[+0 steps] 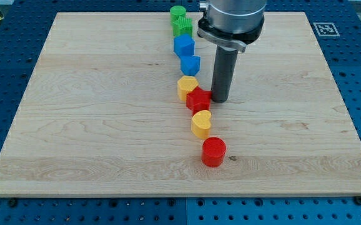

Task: Adjust the red blocks and yellow blocks

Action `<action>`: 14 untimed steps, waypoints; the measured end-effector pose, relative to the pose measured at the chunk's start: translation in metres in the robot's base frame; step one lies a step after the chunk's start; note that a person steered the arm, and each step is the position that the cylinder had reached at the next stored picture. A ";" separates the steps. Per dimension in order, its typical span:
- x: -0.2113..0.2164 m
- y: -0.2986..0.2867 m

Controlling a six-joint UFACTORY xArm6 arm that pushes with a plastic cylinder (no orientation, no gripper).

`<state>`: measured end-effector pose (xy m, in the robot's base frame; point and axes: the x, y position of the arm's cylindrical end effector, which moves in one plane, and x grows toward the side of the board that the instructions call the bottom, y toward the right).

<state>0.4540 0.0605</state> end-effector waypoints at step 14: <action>0.098 0.017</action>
<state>0.5524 0.0776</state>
